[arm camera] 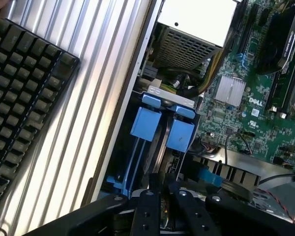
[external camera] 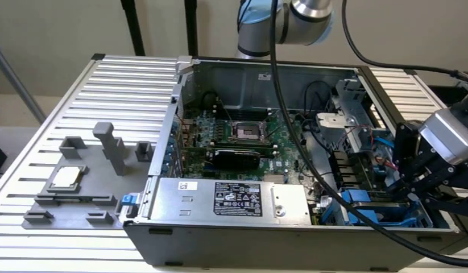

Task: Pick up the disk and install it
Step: 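Insert the first disk wire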

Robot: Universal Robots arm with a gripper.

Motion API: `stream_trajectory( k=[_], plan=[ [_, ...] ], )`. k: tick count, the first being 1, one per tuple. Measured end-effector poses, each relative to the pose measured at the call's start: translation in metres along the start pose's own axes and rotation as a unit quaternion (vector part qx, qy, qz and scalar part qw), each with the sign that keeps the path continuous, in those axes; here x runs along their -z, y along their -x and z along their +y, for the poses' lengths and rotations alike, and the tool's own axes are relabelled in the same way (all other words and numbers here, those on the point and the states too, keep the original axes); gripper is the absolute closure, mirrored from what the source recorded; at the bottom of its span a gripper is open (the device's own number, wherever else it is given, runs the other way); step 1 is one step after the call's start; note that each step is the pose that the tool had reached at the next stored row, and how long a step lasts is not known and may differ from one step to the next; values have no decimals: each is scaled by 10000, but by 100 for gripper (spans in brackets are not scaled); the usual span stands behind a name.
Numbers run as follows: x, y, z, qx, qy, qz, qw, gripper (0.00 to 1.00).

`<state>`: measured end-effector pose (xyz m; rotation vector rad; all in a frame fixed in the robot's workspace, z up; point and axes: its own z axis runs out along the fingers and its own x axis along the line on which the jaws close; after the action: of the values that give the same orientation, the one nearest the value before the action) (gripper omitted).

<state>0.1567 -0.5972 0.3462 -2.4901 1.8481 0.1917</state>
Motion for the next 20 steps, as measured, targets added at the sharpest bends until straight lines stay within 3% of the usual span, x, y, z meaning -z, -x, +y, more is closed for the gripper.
stream_trajectory(
  k=[16,20],
  plan=[
    [-43,26,19,-533,-64,-24,9986,84],
    [-44,30,25,-694,-103,-26,9975,84]
  ],
)
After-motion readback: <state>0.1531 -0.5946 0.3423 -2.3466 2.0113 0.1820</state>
